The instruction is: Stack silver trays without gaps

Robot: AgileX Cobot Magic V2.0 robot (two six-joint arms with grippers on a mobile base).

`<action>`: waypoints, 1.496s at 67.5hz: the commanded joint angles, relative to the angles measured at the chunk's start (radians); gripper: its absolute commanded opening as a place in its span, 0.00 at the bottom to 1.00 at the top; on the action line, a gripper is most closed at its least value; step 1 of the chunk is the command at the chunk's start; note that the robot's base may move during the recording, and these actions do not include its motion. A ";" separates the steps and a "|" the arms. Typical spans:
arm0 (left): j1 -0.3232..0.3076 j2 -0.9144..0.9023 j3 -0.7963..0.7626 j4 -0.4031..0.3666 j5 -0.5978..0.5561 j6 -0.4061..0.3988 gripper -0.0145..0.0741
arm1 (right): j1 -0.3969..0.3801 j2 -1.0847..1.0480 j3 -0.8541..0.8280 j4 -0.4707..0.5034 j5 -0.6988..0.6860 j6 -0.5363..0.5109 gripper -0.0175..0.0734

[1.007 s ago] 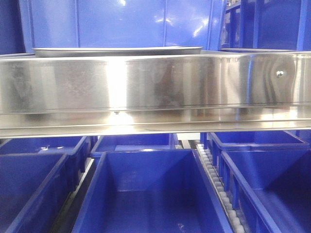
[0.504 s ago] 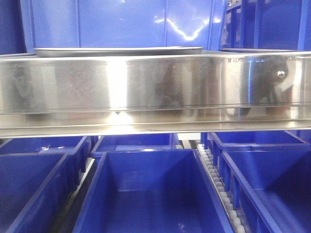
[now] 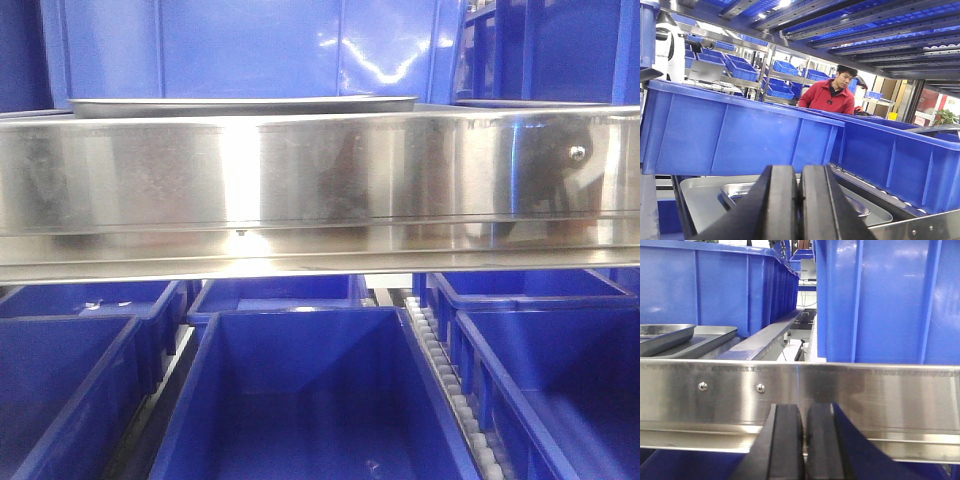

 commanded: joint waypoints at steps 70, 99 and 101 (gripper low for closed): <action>0.522 -0.110 0.361 -0.541 -0.113 0.739 0.15 | 0.000 -0.008 0.000 0.003 -0.024 -0.002 0.18; 0.551 -0.110 0.412 -0.489 -0.172 0.695 0.15 | 0.000 -0.008 0.000 0.003 -0.026 -0.002 0.18; 0.551 -0.110 0.412 -0.489 -0.172 0.695 0.15 | 0.000 -0.008 0.000 0.003 -0.026 -0.002 0.18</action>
